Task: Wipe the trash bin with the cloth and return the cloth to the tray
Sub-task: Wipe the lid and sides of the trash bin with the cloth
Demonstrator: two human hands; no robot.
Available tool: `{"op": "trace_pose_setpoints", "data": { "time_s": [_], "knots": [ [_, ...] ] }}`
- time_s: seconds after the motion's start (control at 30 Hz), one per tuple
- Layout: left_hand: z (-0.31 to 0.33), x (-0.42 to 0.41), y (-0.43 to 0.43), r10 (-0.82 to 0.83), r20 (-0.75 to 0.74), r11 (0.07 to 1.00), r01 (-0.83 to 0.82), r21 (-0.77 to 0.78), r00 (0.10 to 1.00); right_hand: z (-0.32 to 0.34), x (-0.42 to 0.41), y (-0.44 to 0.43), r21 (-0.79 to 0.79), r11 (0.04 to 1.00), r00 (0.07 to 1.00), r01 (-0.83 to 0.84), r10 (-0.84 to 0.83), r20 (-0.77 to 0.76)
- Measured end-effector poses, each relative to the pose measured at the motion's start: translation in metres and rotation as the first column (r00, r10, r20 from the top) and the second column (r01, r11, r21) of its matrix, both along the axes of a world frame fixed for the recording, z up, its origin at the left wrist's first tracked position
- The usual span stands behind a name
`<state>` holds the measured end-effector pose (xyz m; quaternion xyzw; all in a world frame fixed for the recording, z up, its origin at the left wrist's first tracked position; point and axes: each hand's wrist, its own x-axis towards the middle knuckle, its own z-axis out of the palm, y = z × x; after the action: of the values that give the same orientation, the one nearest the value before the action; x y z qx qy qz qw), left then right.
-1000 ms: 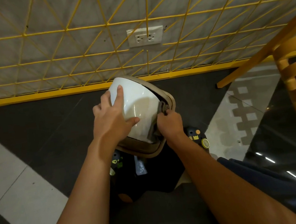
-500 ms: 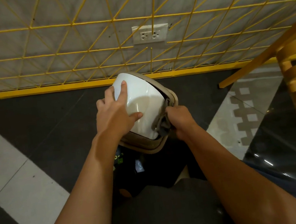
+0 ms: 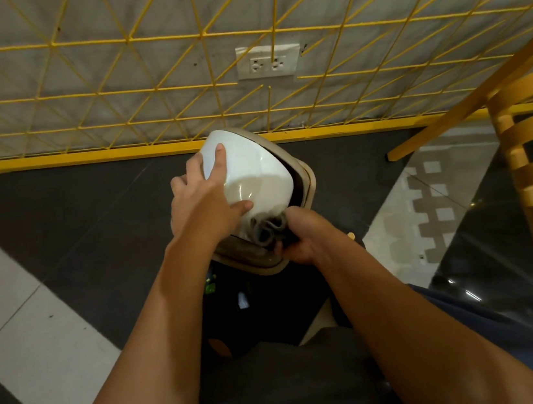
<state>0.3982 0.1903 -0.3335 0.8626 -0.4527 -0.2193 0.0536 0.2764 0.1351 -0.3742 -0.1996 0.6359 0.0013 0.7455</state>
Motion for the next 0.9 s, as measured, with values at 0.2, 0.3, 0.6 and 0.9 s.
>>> {"op": "trace_pose_setpoints", "data": {
  "time_s": [0.2, 0.3, 0.6, 0.9],
  "knots": [
    [0.000, 0.002, 0.001, -0.008, -0.009, 1.000, 0.008, -0.010, 1.000, 0.010, -0.007, -0.002, 0.254, 0.963, 0.966, 0.091, -0.147, 0.211],
    [0.001, 0.002, 0.000, -0.015, -0.008, 1.000, 0.015, 0.001, 1.000, 0.007, -0.011, -0.018, 0.243, 0.934, 0.927, 0.263, -0.314, 0.204],
    [-0.001, 0.002, 0.001, -0.015, -0.004, 1.000, 0.015, -0.005, 1.000, 0.010, -0.003, 0.001, 0.341, 0.936, 0.949, 0.089, -0.183, 0.256],
    [-0.002, 0.002, 0.000, -0.006, -0.001, 1.000, 0.006, 0.000, 1.000, 0.012, -0.003, -0.004, 0.358, 0.911, 0.919, 0.204, -0.304, 0.249]
  ]
}}
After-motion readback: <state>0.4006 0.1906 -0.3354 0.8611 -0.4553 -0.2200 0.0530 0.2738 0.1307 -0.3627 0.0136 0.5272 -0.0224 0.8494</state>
